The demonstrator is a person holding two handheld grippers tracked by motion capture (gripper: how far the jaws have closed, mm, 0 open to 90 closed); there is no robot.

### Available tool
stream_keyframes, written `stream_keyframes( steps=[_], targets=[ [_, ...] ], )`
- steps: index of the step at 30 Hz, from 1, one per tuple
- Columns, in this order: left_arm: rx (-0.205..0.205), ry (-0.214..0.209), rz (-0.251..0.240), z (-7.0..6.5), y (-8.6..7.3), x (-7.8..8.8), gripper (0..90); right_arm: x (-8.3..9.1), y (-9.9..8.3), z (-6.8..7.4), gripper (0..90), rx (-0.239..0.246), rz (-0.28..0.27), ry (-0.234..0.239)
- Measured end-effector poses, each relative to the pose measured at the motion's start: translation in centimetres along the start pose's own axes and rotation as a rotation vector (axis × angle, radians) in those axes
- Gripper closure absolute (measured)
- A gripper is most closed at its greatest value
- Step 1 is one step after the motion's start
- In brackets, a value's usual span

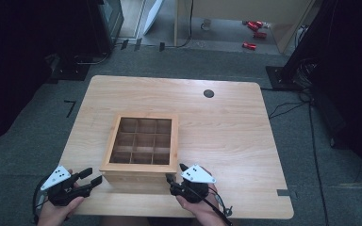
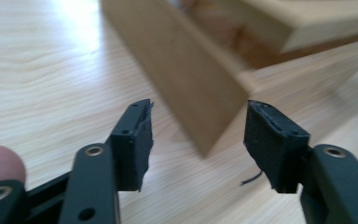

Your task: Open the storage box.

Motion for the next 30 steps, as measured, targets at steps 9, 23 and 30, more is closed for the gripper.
stream_keyframes(
  steps=[9, 23, 30],
  targets=[
    [0.02, 0.154, 0.045, 2.4, -1.1, -1.1, 33.9, 0.3, 1.4, -0.1, 36.7, 0.006, -0.025, -0.007],
    [-0.015, 0.327, 0.15, 3.0, -1.7, -2.4, 25.0, 0.6, 5.4, -0.4, 34.5, 0.026, -0.074, -0.018],
    [-0.013, 0.337, 0.153, 3.0, -1.7, -2.4, 23.9, 0.6, 7.0, -0.7, 33.2, 0.04, -0.092, -0.024]
  ],
)
Point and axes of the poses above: each handheld gripper's, and its own axes: x roughly backward along the jaws, y roughly out of its top, z roughly to its left, the point moved 9 cm from there along -x, roughly forward along the jaws, and after that the axes turned 7 degrees about y, right-handed, at the moved point
